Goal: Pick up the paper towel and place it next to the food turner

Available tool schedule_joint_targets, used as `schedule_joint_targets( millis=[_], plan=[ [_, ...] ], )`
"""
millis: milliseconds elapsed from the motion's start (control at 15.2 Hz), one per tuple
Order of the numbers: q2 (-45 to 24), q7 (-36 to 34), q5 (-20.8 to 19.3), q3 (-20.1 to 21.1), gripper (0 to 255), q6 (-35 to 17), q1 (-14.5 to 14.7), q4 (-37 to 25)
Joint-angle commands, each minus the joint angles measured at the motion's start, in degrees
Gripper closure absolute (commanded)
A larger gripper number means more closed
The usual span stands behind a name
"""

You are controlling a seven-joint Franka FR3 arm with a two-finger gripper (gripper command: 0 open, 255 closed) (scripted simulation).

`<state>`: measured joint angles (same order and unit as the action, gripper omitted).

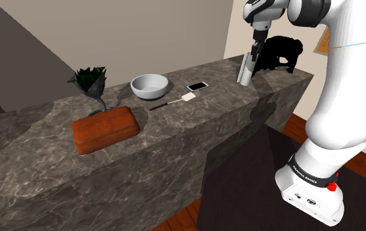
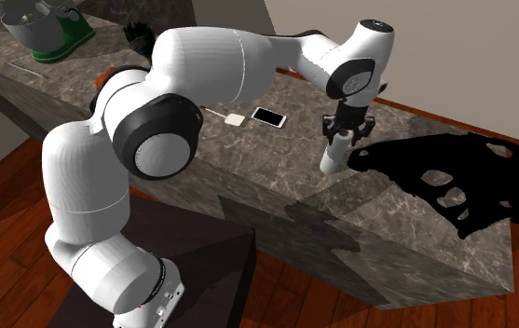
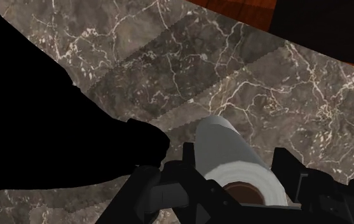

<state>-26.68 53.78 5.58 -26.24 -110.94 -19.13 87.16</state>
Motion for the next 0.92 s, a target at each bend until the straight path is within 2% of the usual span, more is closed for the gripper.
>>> schedule_joint_targets(
  millis=[0,858],
  plan=[
    [0.24,-0.02,-0.12,-0.08,255,1.04,-0.01,-0.84],
    [1.3,0.18,-0.62,-0.53,255,10.53,-0.59,-9.43]
  ],
)
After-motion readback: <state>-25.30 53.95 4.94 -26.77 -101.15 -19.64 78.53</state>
